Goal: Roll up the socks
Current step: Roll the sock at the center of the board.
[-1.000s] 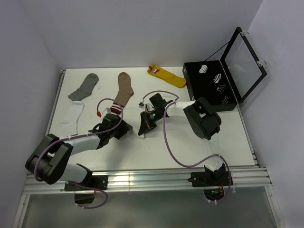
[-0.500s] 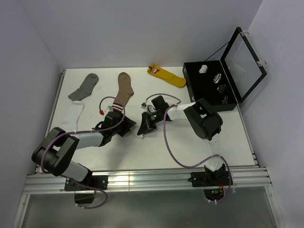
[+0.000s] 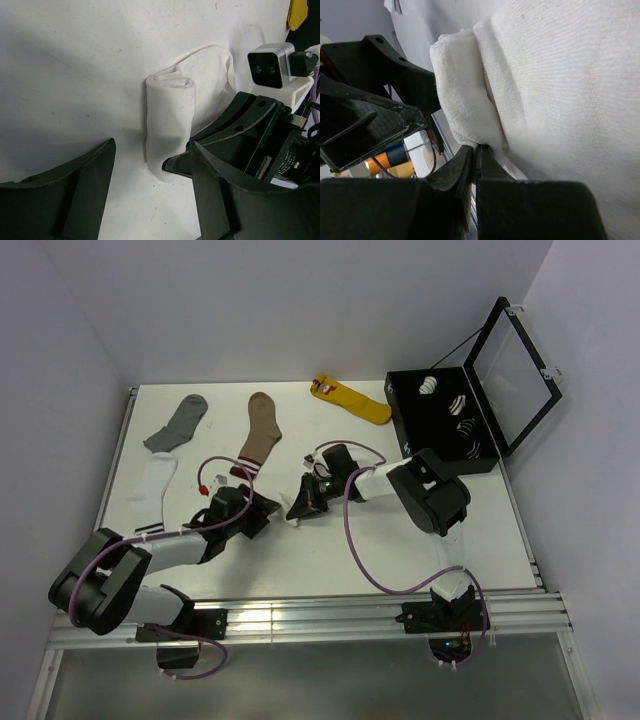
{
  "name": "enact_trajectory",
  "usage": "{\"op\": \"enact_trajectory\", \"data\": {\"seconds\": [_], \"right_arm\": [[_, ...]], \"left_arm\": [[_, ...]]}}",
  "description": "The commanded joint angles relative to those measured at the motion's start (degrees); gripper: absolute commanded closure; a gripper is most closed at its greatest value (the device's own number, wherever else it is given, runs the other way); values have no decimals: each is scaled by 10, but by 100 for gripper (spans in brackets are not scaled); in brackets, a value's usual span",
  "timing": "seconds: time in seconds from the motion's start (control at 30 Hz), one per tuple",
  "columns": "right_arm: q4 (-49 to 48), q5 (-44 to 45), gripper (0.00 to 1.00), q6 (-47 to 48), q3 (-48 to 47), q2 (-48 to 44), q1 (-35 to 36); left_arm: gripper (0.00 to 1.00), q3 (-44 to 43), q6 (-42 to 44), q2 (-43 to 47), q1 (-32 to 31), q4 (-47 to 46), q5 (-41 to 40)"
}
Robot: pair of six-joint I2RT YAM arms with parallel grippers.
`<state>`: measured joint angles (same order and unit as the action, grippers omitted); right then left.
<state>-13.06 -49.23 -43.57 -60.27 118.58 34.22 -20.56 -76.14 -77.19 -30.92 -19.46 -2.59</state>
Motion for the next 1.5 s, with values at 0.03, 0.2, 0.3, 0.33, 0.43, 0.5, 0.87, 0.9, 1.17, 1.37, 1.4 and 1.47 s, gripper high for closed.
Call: {"op": "enact_trajectory", "data": {"seconds": [0.03, 0.2, 0.3, 0.33, 0.43, 0.5, 0.87, 0.9, 1.17, 1.37, 1.4, 1.47], "right_arm": [[-9, 76, 100, -23, 23, 7, -7], [-17, 81, 100, -30, 26, 6, -7], [-18, 81, 100, -31, 27, 5, -8], [-19, 82, 100, -32, 28, 5, -7], [-20, 84, 100, -34, 31, 5, -7], [-20, 82, 100, -33, 28, 9, -8], [-27, 76, 100, -35, 31, 16, -7], [-27, 77, 100, -35, 31, 16, -7], [-31, 75, 100, -38, 33, 17, -7], [-35, 74, 100, -39, 34, 17, -7], [-34, 75, 100, -38, 34, 17, -7], [-34, 73, 100, -36, 33, 18, -8]], "left_arm": [[34, -1, -1, -13, 1, 20, -22], [36, -8, -1, -46, 2, -8, -16], [38, -18, -1, -68, 3, -14, -15], [39, -23, -1, -80, 3, -13, -14], [43, -25, -5, -95, 7, -15, -10], [45, -20, -9, -100, 9, -22, -9], [42, 6, -13, -124, 30, -73, 8], [41, 8, -12, -123, 33, -77, 9], [43, 20, -9, -131, 51, -100, 20], [47, 10, -6, -154, 51, -112, 21], [49, 6, -5, -159, 51, -113, 21], [53, 2, -4, -173, 51, -116, 31]]}}
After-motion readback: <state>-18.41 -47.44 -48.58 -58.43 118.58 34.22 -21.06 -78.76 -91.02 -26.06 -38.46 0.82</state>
